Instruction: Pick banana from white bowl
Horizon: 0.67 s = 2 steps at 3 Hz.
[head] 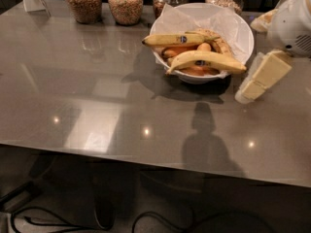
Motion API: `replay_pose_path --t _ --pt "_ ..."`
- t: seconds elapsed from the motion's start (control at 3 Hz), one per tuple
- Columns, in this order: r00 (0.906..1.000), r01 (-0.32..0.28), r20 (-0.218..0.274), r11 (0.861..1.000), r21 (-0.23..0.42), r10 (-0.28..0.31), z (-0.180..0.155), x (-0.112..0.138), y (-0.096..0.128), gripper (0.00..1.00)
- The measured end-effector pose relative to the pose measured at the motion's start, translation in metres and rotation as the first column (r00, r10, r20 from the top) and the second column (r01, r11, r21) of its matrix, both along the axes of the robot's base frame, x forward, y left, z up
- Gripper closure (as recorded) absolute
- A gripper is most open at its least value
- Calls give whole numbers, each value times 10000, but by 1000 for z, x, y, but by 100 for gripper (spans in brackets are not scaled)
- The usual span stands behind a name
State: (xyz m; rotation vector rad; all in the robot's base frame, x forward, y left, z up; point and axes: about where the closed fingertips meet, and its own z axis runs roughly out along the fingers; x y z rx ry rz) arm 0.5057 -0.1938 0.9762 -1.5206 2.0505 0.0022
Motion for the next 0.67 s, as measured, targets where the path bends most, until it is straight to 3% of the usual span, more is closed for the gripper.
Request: replay_pose_path --t 0.33,0.67 --pt "9988 -171 478 9916 1280 110 -12 39 15 0" --pt "9960 -391 863 9767 2109 212 -30 75 26 0"
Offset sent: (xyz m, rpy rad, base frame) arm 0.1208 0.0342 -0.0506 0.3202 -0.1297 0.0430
